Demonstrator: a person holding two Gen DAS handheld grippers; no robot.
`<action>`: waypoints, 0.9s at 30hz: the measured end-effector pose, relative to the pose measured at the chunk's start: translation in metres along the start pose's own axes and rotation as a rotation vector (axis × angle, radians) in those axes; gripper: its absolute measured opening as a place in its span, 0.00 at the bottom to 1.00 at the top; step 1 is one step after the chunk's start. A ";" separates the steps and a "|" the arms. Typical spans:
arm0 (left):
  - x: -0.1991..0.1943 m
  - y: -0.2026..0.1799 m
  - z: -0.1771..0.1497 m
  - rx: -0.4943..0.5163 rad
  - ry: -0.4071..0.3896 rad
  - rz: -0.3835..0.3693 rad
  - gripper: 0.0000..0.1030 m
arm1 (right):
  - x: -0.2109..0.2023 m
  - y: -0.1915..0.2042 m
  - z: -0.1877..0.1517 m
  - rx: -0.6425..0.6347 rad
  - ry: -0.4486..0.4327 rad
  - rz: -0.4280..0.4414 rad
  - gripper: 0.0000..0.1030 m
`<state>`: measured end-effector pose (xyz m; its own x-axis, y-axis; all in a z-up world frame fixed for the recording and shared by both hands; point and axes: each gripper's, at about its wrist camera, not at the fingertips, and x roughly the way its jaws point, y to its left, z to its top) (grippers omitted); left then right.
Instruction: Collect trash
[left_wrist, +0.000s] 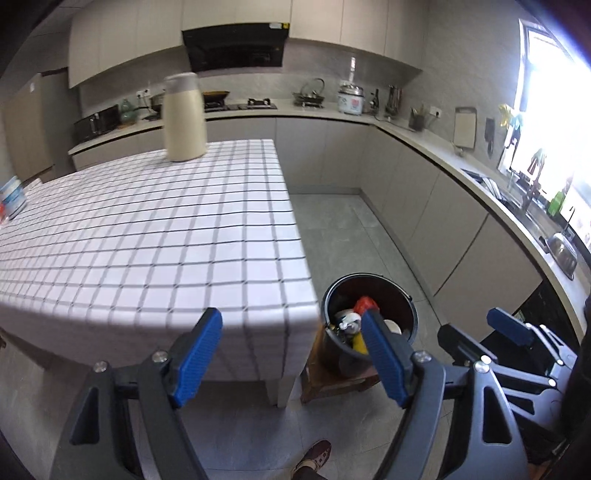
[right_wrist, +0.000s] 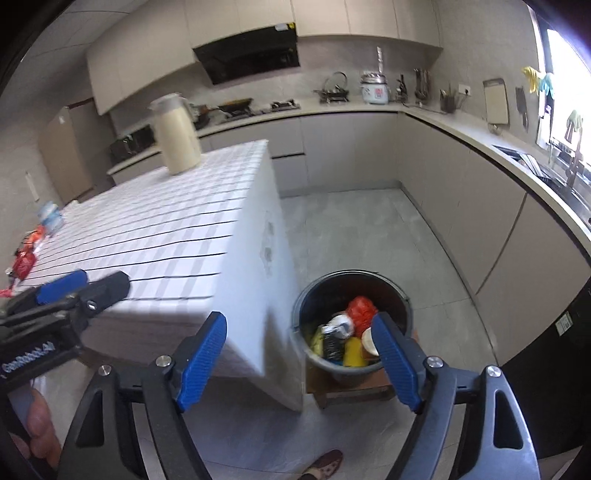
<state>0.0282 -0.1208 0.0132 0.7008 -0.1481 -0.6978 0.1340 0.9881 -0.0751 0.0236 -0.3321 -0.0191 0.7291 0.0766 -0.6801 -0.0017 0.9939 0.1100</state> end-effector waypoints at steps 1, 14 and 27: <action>-0.008 0.002 -0.004 0.003 -0.007 0.005 0.77 | -0.010 0.008 -0.004 -0.007 -0.010 -0.004 0.81; -0.058 0.002 -0.038 0.019 -0.043 0.045 0.79 | -0.090 0.045 -0.046 -0.003 -0.063 -0.063 0.83; -0.063 -0.020 -0.044 -0.005 -0.038 0.077 0.82 | -0.108 0.015 -0.043 0.017 -0.086 -0.070 0.83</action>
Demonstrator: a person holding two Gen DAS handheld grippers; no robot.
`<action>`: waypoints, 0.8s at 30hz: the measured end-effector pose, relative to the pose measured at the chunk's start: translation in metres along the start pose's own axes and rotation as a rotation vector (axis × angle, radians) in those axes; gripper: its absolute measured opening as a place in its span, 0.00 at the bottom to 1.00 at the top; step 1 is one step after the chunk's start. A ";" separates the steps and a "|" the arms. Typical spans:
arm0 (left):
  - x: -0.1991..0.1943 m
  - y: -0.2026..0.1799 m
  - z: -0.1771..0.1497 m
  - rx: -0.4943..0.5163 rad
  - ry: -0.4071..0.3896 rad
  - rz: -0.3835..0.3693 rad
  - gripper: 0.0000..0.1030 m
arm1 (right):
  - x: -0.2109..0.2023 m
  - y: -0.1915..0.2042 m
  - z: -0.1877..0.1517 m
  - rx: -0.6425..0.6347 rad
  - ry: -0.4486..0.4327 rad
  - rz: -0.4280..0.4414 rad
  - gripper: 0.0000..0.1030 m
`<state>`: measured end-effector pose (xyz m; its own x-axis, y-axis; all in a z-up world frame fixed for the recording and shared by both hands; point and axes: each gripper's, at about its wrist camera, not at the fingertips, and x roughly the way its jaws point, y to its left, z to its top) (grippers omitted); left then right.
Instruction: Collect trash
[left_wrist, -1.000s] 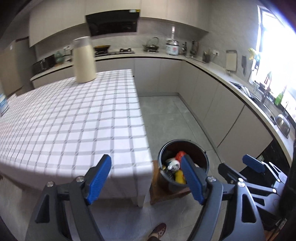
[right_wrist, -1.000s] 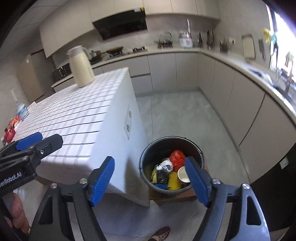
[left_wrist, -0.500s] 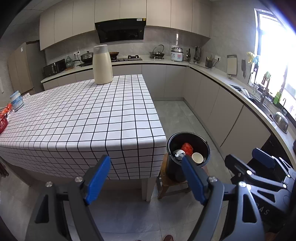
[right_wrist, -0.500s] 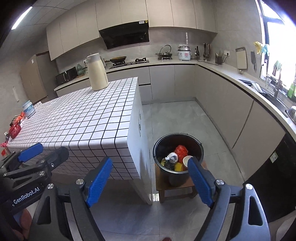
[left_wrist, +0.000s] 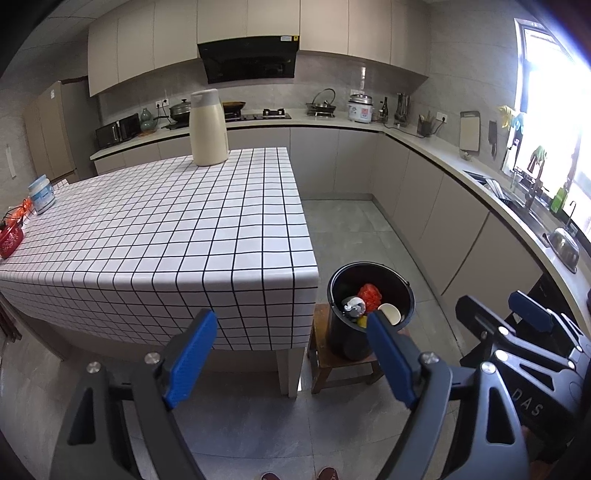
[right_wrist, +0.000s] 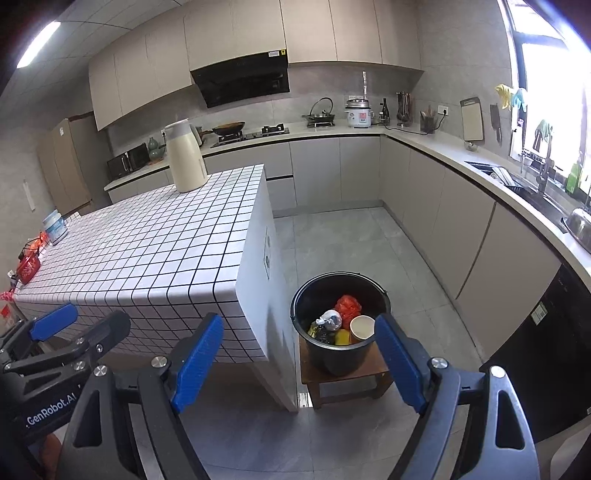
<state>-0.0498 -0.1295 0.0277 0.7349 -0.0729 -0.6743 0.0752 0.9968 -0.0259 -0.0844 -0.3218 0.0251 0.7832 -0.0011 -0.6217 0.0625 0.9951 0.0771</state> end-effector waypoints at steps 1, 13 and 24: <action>-0.002 -0.001 -0.001 0.000 -0.002 0.003 0.82 | -0.001 -0.001 0.000 -0.001 0.000 0.008 0.83; -0.009 -0.002 -0.001 -0.004 -0.018 0.045 0.84 | -0.002 0.000 0.004 -0.020 -0.009 0.037 0.83; -0.011 -0.002 0.000 0.002 -0.018 0.057 0.84 | 0.001 -0.001 0.005 -0.021 -0.006 0.043 0.83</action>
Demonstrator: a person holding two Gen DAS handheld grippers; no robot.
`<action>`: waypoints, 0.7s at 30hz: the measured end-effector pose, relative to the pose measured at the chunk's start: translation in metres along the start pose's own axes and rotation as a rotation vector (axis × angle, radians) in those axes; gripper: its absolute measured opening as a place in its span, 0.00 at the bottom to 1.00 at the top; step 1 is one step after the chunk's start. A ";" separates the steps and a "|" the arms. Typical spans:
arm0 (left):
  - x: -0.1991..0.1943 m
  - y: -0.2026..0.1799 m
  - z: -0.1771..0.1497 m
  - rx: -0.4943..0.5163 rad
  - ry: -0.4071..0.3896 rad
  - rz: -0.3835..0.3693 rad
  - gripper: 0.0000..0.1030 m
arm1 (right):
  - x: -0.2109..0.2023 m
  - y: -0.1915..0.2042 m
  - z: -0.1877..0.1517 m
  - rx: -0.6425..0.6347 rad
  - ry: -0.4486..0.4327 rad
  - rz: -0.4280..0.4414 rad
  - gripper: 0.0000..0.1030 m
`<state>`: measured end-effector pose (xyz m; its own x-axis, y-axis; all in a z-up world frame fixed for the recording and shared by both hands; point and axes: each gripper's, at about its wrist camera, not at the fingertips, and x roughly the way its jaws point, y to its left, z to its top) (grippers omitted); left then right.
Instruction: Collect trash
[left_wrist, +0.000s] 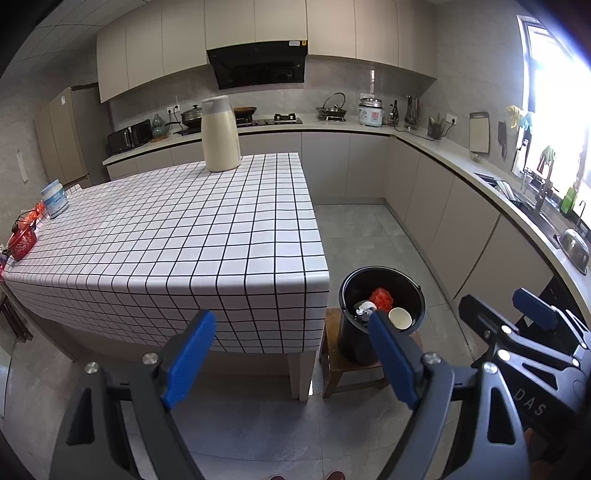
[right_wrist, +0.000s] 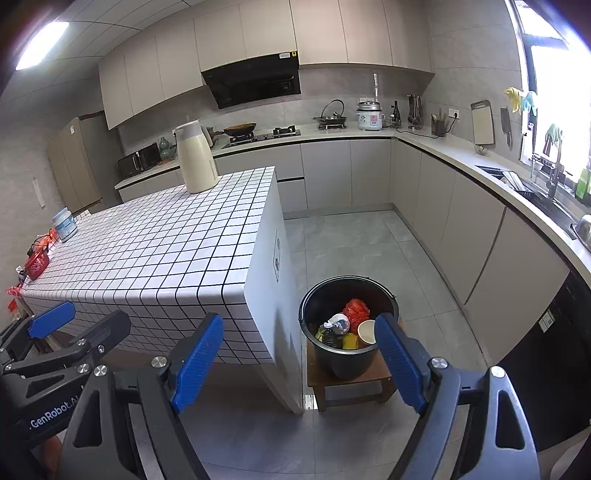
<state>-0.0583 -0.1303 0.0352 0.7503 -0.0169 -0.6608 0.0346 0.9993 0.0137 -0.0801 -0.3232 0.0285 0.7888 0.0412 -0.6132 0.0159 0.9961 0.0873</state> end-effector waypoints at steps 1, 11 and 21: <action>0.000 -0.001 0.000 0.001 0.000 0.000 0.84 | 0.000 0.000 0.000 0.000 0.000 -0.002 0.83; 0.002 -0.005 0.000 0.016 0.007 0.002 0.85 | -0.003 -0.003 -0.002 0.015 -0.002 -0.012 0.83; 0.001 -0.009 -0.001 0.024 0.006 0.007 0.88 | -0.003 -0.005 -0.004 0.020 0.006 -0.010 0.83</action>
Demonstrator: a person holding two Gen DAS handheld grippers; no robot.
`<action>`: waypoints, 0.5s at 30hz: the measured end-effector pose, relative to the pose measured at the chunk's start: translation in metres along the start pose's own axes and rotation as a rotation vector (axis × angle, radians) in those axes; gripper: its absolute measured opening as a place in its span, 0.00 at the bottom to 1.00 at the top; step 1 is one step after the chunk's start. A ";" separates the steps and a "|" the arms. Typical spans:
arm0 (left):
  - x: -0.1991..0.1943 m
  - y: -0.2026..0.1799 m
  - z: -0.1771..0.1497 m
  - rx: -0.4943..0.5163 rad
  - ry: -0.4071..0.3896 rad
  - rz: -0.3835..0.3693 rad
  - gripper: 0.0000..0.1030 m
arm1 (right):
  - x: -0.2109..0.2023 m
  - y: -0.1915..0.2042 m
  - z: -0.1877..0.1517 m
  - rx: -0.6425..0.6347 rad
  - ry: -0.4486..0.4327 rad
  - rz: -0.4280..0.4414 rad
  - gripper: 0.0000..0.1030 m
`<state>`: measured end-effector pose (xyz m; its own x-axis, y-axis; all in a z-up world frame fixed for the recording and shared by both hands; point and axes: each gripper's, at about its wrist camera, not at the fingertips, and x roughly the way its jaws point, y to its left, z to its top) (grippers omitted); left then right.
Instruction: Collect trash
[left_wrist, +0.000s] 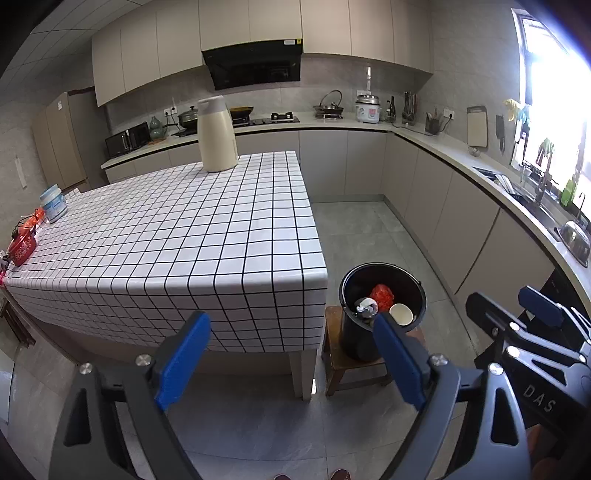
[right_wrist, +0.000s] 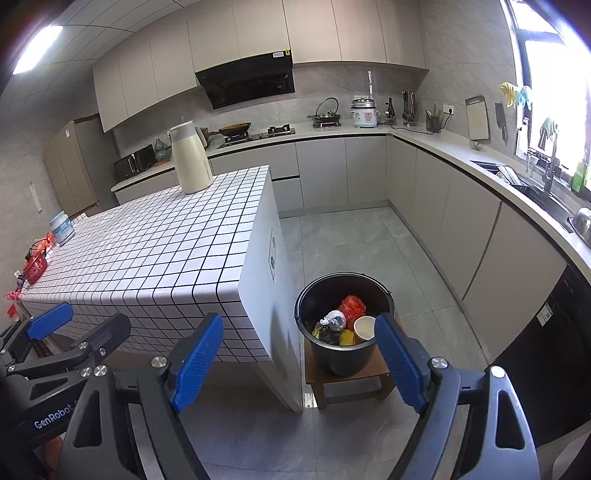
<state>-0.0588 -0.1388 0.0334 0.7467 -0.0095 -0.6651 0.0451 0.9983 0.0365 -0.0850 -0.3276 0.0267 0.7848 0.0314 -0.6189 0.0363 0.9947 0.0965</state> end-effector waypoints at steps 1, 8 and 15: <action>0.001 0.000 0.000 0.000 0.001 0.001 0.89 | 0.000 -0.001 0.000 0.000 0.001 0.000 0.83; 0.003 0.000 0.000 0.000 0.006 0.005 0.89 | 0.002 0.000 -0.002 -0.001 0.006 0.002 0.83; 0.005 0.001 0.001 -0.004 0.013 0.002 0.89 | 0.001 -0.001 -0.003 -0.001 0.005 0.005 0.83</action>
<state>-0.0545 -0.1384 0.0308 0.7380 -0.0071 -0.6747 0.0414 0.9985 0.0348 -0.0859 -0.3280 0.0234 0.7820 0.0373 -0.6221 0.0317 0.9945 0.0995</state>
